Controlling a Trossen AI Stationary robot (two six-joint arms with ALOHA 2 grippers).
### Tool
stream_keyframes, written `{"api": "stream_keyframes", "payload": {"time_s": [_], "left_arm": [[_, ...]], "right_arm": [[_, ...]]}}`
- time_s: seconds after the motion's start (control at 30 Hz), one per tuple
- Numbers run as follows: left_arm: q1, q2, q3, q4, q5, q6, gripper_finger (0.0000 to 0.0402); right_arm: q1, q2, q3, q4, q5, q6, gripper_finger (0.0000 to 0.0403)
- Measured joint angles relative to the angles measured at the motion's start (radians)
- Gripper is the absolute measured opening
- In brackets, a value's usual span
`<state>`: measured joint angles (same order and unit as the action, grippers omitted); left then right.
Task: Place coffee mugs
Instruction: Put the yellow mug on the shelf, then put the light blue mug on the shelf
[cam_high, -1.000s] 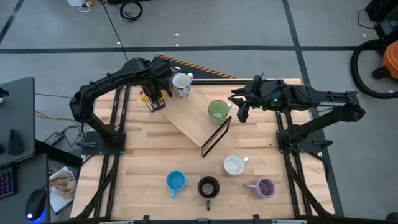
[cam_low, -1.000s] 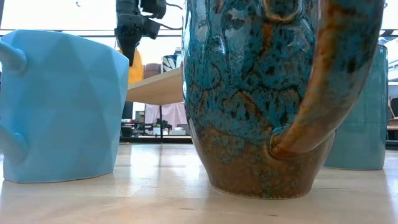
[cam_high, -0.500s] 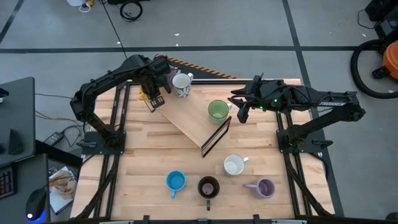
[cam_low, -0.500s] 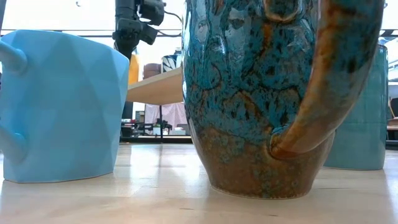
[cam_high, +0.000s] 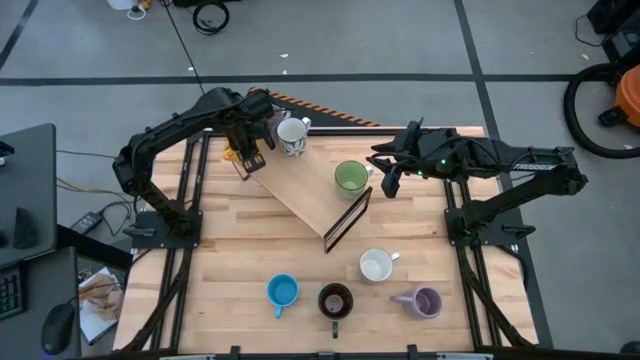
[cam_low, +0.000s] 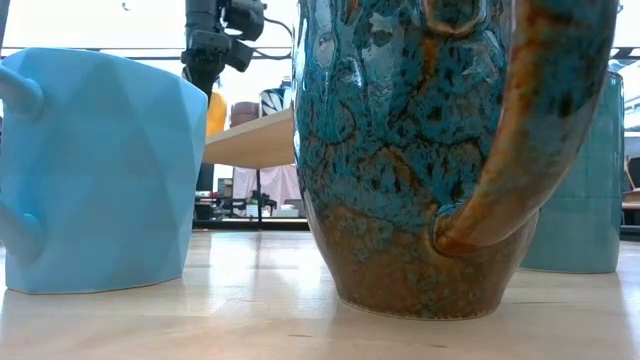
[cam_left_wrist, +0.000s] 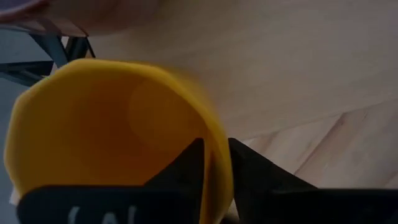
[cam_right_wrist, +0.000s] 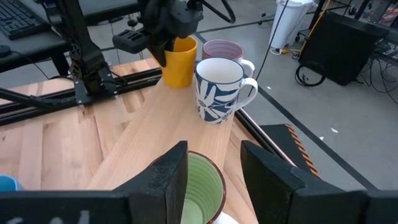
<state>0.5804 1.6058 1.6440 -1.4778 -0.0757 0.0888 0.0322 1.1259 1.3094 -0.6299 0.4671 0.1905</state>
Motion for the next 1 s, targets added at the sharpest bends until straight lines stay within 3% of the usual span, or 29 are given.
{"api": "stream_keyframes", "payload": {"time_s": [0.33, 0.67, 0.83, 1.0], "left_arm": [[-0.002, -0.005, 0.016, -0.013, 0.002, -0.032, 0.0130], [-0.008, -0.005, 0.248, -0.053, 0.002, -0.037, 0.0153], [-0.079, -0.007, 0.378, -0.049, 0.027, -0.028, 0.0153], [-0.202, -0.007, 0.412, -0.040, 0.104, -0.109, 0.0153]], "right_arm": [[0.000, 0.000, 0.000, 0.000, -0.001, 0.000, 0.0154], [0.000, 0.000, 0.000, 0.000, -0.016, 0.000, 0.0154], [0.000, 0.000, 0.000, 0.000, -0.016, -0.003, 0.0154], [0.000, 0.000, 0.000, -0.010, -0.024, -0.014, 0.0154]]}}
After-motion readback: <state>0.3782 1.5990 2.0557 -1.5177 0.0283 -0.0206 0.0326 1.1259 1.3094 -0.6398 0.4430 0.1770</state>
